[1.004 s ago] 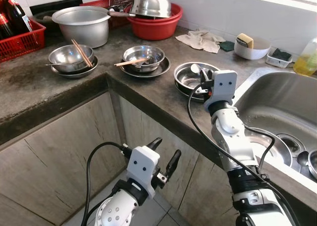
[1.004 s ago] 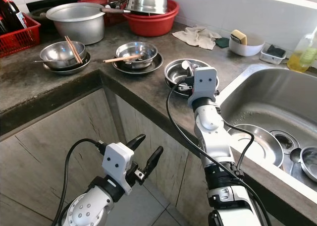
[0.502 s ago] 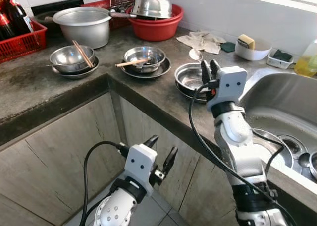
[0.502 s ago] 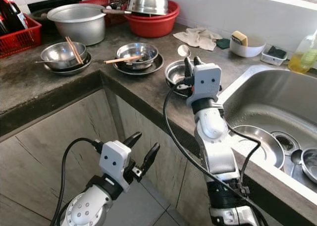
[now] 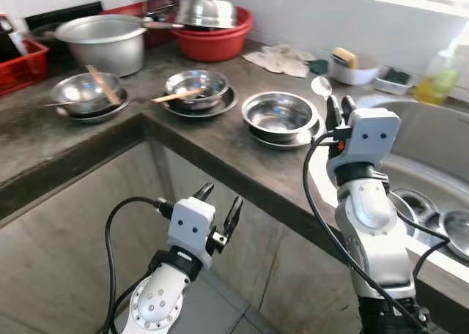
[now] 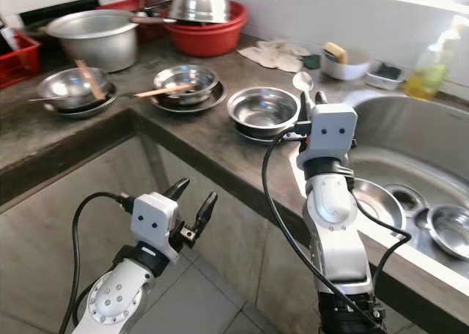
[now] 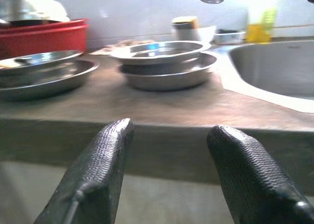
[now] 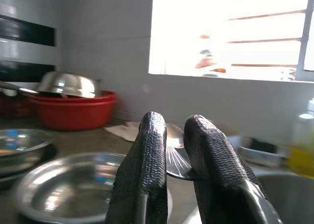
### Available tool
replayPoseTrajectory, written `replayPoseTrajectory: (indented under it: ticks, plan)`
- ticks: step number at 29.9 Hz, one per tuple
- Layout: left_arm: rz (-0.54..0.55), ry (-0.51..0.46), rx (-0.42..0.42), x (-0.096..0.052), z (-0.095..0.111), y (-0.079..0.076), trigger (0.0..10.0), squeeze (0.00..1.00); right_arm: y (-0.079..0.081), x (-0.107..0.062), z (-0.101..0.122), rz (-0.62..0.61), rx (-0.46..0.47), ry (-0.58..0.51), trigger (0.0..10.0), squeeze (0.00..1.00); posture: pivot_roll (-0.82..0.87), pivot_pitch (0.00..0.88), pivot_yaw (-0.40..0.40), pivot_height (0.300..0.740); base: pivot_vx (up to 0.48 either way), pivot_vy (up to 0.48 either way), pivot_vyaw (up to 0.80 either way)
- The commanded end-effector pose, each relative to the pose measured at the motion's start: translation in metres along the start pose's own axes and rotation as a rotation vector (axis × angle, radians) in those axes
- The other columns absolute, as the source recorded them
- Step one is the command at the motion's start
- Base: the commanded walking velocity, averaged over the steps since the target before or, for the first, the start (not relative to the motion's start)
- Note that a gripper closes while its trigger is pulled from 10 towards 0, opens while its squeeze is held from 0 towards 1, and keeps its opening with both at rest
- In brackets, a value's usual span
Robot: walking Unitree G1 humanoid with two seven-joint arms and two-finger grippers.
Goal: Kitchen organization
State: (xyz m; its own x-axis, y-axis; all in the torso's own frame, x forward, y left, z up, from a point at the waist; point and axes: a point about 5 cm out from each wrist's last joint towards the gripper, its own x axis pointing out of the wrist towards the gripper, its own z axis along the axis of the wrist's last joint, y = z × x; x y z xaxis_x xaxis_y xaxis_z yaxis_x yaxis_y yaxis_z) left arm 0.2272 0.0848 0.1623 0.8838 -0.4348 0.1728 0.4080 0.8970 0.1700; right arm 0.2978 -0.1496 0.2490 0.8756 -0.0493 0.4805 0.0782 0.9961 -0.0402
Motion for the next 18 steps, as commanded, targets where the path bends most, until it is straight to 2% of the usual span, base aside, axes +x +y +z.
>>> replayPoseTrajectory:
  ticks: [1,7,9,12,13,18]
  plan:
    - [0.001,0.024,-0.009,0.001,-0.004,-0.001,10.0,0.0,-0.004,0.001,0.004,-0.023,-0.009,-0.007,10.0,0.0,0.15,0.07,-0.028,0.74,0.0,0.0,-0.8]
    - [0.0,0.02,0.013,0.0,-0.005,0.0,10.0,0.0,-0.003,0.0,0.002,-0.009,-0.018,0.018,10.0,0.0,0.15,0.063,-0.024,0.74,0.0,0.0,-0.8]
    - [0.019,0.026,0.056,-0.001,-0.006,0.003,10.0,0.0,-0.003,0.0,0.0,-0.007,-0.022,0.033,10.0,0.0,0.15,0.068,-0.026,0.74,0.283,-0.379,-0.8]
    - [0.031,0.039,0.03,-0.001,-0.008,0.004,10.0,0.0,-0.003,0.0,-0.002,0.001,-0.023,0.048,10.0,0.0,0.15,0.068,-0.026,0.74,0.28,-0.387,-0.8]
    - [0.03,0.046,0.005,-0.001,-0.009,0.004,10.0,0.0,-0.003,0.0,-0.004,0.004,-0.025,0.057,10.0,0.0,0.15,0.073,-0.025,0.74,0.281,0.0,-0.8]
    - [0.031,0.053,0.017,-0.001,-0.01,0.003,10.0,0.0,0.001,0.003,-0.01,0.031,-0.025,0.097,10.0,0.0,0.15,0.08,-0.029,0.74,0.0,0.0,-0.8]
